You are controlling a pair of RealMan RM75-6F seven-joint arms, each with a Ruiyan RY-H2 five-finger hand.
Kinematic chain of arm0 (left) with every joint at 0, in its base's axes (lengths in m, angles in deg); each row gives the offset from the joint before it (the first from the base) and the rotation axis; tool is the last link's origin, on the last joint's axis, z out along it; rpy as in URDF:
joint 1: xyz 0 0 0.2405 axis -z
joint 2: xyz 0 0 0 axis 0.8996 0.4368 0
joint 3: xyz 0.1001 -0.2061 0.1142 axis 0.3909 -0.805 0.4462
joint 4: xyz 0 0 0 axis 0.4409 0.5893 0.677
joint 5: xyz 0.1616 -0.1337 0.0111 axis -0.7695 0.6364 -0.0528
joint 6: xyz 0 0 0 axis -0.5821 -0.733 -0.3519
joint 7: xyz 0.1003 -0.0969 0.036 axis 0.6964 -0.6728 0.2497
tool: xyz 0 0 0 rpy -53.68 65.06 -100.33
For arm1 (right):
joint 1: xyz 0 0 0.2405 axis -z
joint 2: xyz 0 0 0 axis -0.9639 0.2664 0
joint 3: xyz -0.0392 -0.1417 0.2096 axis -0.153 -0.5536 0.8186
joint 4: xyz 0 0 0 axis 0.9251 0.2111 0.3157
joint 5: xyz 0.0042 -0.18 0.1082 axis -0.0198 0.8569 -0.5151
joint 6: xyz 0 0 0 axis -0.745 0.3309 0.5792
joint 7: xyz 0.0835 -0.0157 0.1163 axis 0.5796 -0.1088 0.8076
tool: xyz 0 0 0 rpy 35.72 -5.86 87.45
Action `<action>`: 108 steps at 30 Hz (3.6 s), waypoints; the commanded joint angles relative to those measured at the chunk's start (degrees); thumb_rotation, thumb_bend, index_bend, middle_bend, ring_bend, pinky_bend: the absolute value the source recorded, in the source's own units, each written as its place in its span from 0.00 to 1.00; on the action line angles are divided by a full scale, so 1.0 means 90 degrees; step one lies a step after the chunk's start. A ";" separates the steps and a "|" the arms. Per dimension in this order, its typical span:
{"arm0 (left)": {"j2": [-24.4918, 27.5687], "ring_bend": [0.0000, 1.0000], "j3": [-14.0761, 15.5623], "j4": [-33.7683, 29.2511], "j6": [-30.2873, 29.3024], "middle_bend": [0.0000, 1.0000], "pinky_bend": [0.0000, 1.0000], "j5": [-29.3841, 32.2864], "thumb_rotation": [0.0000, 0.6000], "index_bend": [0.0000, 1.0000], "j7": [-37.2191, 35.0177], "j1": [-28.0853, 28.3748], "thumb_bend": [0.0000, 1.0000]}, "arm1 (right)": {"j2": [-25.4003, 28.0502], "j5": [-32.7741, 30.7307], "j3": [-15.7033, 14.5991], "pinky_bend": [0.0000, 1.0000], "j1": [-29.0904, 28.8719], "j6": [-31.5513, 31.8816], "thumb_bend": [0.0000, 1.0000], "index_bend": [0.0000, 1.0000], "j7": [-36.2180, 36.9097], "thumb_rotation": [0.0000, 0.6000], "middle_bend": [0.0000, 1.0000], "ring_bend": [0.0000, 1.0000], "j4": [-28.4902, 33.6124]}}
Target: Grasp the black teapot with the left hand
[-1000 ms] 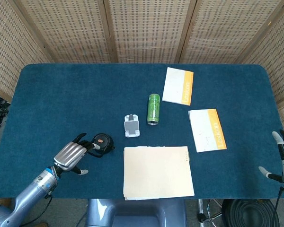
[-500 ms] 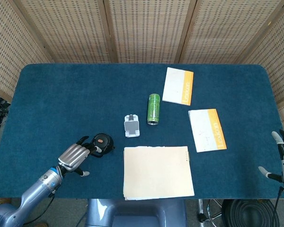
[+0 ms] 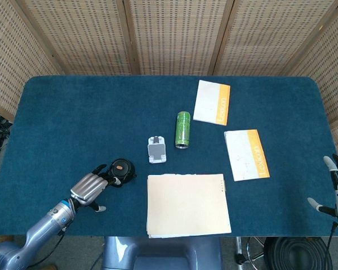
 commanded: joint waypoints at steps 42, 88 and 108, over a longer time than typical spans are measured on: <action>-0.0650 0.39 0.0234 0.0533 -0.0024 0.47 0.00 0.0741 1.00 0.43 0.0545 0.0250 0.00 | -0.0024 -0.0012 0.0001 0.00 -0.0016 -0.0026 0.00 0.00 -0.0005 1.00 0.00 0.00 0.0008; 0.0112 0.87 -0.0006 0.0110 -0.1373 1.00 0.07 -0.0243 0.60 1.00 -0.0679 -0.0430 0.79 | 0.0041 0.0132 -0.0028 0.00 0.0052 0.0139 0.00 0.00 0.0049 1.00 0.00 0.00 0.0112; -0.0104 0.87 -0.0128 0.0409 -0.1565 1.00 0.57 -0.0042 0.50 1.00 0.0195 -0.0474 1.00 | 0.0030 0.0125 -0.0027 0.00 0.0046 0.0122 0.00 0.00 0.0039 1.00 0.00 0.00 0.0104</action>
